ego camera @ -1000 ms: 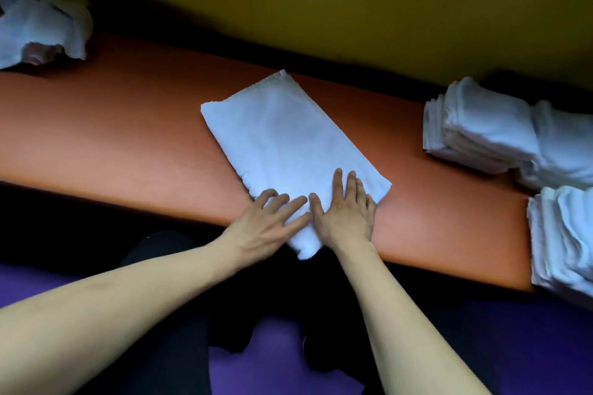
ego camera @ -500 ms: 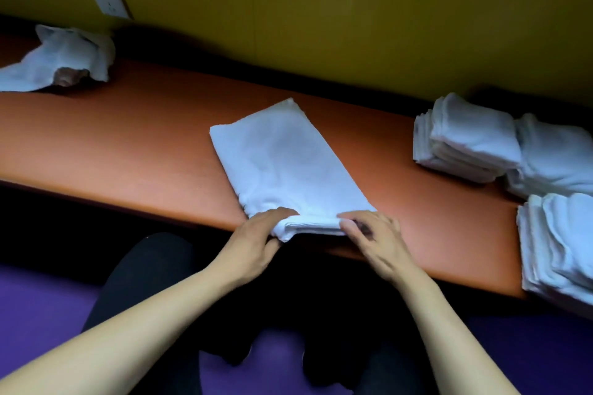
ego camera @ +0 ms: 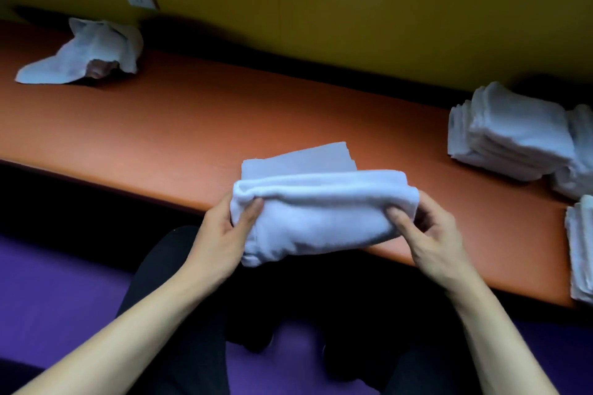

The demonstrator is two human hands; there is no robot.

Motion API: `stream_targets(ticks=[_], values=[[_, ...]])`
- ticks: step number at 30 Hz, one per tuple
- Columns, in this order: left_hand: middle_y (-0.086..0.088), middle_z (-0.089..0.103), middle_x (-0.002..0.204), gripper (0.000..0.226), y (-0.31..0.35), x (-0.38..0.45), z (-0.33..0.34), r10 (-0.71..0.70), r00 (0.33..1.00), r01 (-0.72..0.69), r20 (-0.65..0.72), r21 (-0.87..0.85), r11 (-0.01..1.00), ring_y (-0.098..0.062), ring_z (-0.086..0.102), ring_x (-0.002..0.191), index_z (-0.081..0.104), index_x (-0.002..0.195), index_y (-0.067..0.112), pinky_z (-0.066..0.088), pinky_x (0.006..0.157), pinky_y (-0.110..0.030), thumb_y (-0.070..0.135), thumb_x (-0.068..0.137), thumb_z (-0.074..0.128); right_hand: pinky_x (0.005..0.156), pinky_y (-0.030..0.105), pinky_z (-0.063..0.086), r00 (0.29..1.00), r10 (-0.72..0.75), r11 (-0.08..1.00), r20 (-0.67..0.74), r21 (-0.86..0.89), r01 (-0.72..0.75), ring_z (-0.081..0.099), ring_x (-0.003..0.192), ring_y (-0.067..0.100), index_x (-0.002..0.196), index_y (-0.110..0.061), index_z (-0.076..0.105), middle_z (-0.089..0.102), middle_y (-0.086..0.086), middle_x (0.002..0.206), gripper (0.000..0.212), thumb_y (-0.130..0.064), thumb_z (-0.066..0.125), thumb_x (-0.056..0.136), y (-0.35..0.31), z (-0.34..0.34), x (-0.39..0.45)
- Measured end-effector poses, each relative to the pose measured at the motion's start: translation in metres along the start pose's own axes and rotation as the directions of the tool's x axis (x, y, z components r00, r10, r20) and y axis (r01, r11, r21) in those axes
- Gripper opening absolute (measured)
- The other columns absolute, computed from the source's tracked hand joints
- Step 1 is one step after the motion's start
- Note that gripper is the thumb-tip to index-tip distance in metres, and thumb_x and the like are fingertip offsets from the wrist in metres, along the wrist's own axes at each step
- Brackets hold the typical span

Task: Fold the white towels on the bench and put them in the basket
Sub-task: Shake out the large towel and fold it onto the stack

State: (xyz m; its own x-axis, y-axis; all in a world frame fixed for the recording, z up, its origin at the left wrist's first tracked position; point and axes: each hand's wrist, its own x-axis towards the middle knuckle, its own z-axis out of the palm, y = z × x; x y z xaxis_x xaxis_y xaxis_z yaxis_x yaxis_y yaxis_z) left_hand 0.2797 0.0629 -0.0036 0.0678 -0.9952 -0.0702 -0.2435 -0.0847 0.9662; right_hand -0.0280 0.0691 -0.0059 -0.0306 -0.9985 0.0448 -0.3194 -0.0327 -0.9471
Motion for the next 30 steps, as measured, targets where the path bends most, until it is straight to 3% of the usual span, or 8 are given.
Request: stream_targets(ticks=[2,5,9,13,16,20,24,30], values=[[0.008,0.075,0.09,0.018,-0.006,0.021,0.002,-0.034,0.995,0.038,-0.095,0.041,0.998,-0.006,0.069,0.084,0.066,0.099,0.02,0.055,0.074,-0.028,0.037,0.1,0.059,0.073,0.028,0.045,0.996,-0.041,0.998,-0.08,-0.06,0.037,0.055,0.08,0.006,0.097,-0.017,0.064,0.063,0.0,0.084,0.015,-0.032,0.061,0.1,-0.001,0.016,0.025],[-0.004,0.07,0.094,0.035,-0.015,0.058,0.004,-0.065,0.975,0.093,-0.212,0.123,0.988,-0.024,0.067,0.093,0.058,0.096,0.013,0.052,0.081,-0.042,0.048,0.099,0.056,0.06,0.026,0.035,0.98,-0.037,0.995,-0.197,-0.103,0.017,0.042,0.065,0.004,0.084,-0.012,0.056,0.047,-0.011,0.07,0.024,-0.029,0.06,0.1,0.002,0.039,0.069],[-0.003,0.064,0.094,0.038,-0.022,0.097,0.006,-0.119,0.953,0.171,-0.277,0.173,0.97,-0.03,0.062,0.096,0.054,0.102,0.012,0.045,0.075,-0.039,0.049,0.098,0.057,0.058,0.032,0.035,0.966,0.044,0.985,-0.257,-0.152,-0.085,0.044,0.062,0.01,0.083,-0.015,0.058,0.05,-0.01,0.066,0.025,-0.035,0.06,0.097,0.022,0.062,0.12],[-0.009,0.053,0.124,0.058,-0.028,0.098,0.006,-0.021,0.974,0.123,-0.224,0.452,0.883,-0.035,0.053,0.114,0.042,0.141,0.017,0.041,0.099,-0.043,0.041,0.093,0.064,0.07,0.036,0.044,0.948,0.185,0.881,-0.259,-0.384,-0.277,0.061,0.088,0.03,0.105,-0.019,0.063,0.069,0.003,0.093,0.027,-0.043,0.054,0.098,0.045,0.084,0.135],[-0.01,0.041,0.143,0.06,-0.033,0.072,0.013,0.056,0.995,0.011,-0.087,0.633,0.774,-0.035,0.043,0.125,0.038,0.149,0.031,0.035,0.108,-0.044,0.053,0.095,0.051,0.078,0.04,0.048,0.922,0.217,0.798,-0.32,-0.487,-0.356,0.062,0.098,0.038,0.121,-0.017,0.061,0.07,0.012,0.107,0.038,-0.047,0.049,0.1,0.051,0.096,0.137],[-0.001,0.021,0.161,0.054,-0.047,0.047,0.021,-0.135,0.991,0.108,-0.011,0.668,0.736,-0.03,0.034,0.137,0.026,0.154,0.047,0.033,0.111,-0.041,0.053,0.101,0.04,0.075,0.038,0.044,0.919,0.214,0.791,-0.332,-0.493,-0.363,0.062,0.099,0.036,0.118,-0.016,0.06,0.069,0.01,0.109,0.039,-0.049,0.049,0.099,0.048,0.096,0.133],[-0.007,0.036,0.15,0.061,-0.048,0.055,0.033,-0.211,0.977,0.181,-0.038,0.67,0.72,-0.032,0.033,0.126,0.014,0.156,0.05,0.036,0.098,-0.04,0.05,0.102,0.042,0.087,0.04,0.043,0.875,0.338,0.746,-0.346,-0.469,-0.473,0.057,0.111,0.034,0.113,-0.017,0.057,0.06,0.009,0.117,0.045,-0.058,0.051,0.094,0.041,0.084,0.105],[-0.019,0.045,0.148,0.087,-0.043,0.052,0.042,-0.247,0.944,0.321,-0.219,0.43,0.844,-0.044,0.038,0.136,0.017,0.159,0.019,0.032,0.109,-0.047,0.039,0.091,0.068,0.093,0.038,0.046,0.768,0.56,0.692,-0.31,-0.334,-0.639,0.059,0.112,0.034,0.117,-0.015,0.056,0.06,0.012,0.12,0.06,-0.067,0.058,0.085,0.033,0.067,0.053]])
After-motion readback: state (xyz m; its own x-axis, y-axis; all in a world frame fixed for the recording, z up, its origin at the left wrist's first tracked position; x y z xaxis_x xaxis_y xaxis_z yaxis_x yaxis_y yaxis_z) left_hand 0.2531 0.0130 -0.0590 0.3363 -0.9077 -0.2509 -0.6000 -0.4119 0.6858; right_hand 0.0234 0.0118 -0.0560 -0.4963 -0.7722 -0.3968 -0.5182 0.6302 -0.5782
